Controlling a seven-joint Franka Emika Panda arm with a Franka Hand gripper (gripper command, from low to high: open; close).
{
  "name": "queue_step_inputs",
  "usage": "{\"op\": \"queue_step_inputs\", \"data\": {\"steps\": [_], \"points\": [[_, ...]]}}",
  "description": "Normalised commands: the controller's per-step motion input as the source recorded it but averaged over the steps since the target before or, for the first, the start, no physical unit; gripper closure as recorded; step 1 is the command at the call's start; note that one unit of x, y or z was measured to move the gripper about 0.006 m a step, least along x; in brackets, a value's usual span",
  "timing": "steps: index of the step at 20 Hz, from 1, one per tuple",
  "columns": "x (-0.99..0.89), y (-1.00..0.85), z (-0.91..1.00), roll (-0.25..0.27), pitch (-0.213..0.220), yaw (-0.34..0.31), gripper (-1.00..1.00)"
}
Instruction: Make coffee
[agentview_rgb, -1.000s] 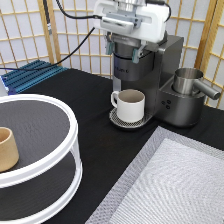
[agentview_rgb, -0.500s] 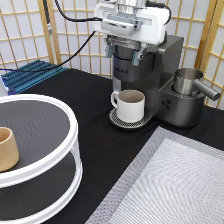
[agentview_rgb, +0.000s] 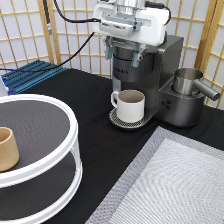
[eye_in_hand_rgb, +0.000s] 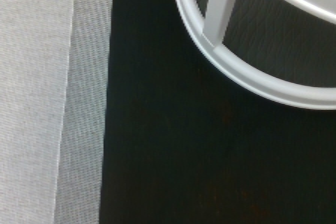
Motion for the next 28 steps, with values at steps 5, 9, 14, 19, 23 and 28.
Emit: {"op": "queue_step_inputs", "data": {"steps": [5, 9, 14, 19, 23, 28], "points": [[0.11, 0.0, -1.0, 0.0, 0.0, -0.028, -1.0], [0.26, 0.64, -1.0, -0.015, 0.002, -0.041, -1.0], [-0.11, 0.52, -1.0, -0.023, 0.016, -0.005, -1.0], [-0.07, 0.01, -0.38, 0.059, 0.008, 0.03, -1.0], [0.22, -0.15, 0.95, 0.082, 0.033, 0.069, -1.0], [0.06, -0.74, 0.9, 0.184, 0.0, 0.032, -1.0]]}}
